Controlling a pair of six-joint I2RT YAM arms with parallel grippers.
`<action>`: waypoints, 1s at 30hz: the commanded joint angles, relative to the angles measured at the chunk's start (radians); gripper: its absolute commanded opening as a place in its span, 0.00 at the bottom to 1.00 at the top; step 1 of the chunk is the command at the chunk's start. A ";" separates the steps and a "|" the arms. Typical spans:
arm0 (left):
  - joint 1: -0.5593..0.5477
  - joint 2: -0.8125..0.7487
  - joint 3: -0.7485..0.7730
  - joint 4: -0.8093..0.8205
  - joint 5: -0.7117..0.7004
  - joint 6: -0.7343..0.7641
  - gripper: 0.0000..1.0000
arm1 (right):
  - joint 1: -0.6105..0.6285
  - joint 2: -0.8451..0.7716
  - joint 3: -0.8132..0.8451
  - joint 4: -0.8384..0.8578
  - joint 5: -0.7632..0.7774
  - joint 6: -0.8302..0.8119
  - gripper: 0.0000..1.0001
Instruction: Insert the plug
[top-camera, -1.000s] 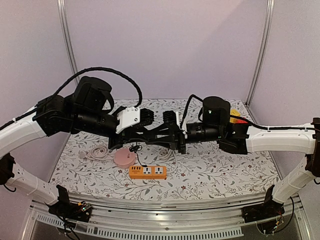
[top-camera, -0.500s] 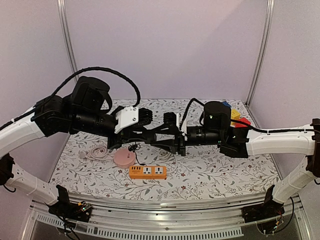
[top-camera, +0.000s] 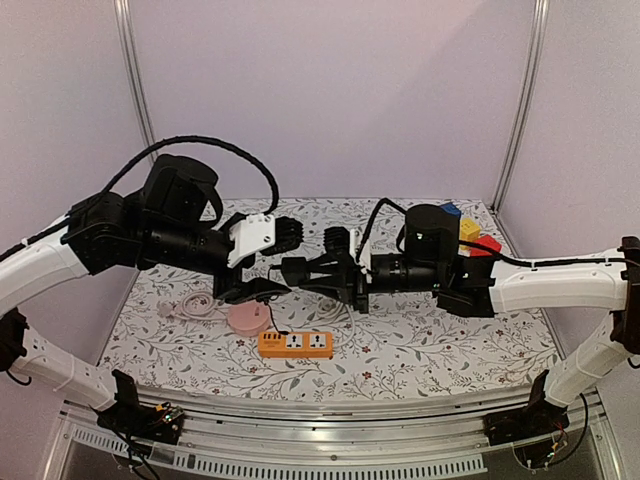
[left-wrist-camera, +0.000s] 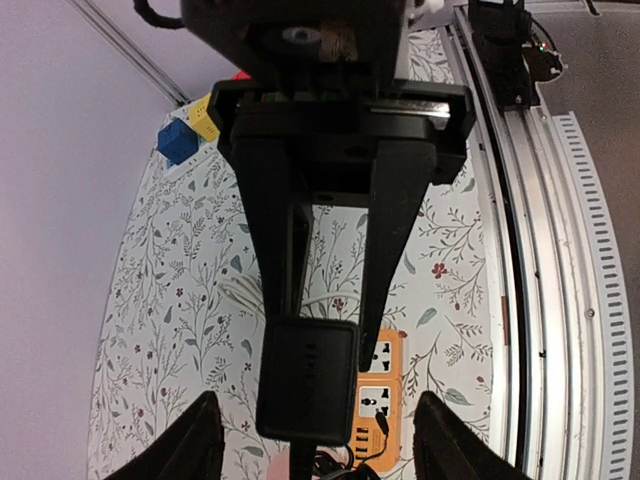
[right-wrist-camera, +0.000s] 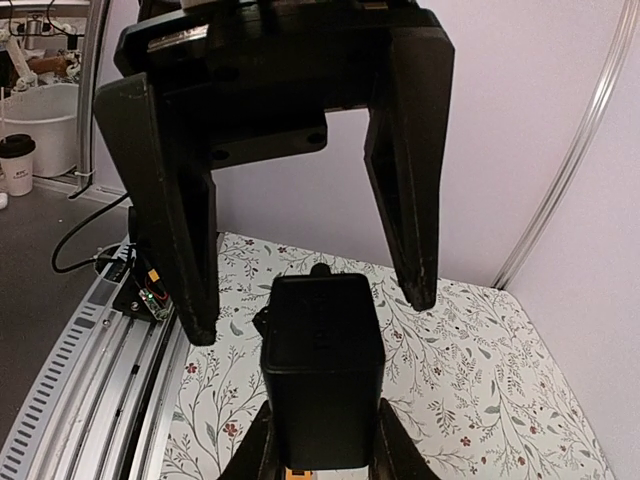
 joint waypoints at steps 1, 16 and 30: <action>0.004 0.035 0.001 -0.035 -0.069 -0.007 0.64 | 0.010 0.001 0.009 0.008 0.021 -0.018 0.00; 0.003 0.063 0.072 -0.083 0.007 0.026 0.47 | 0.016 0.009 0.017 -0.062 0.060 -0.096 0.00; 0.001 0.089 0.046 -0.045 -0.001 0.007 0.41 | 0.029 -0.013 0.029 -0.067 0.027 -0.096 0.00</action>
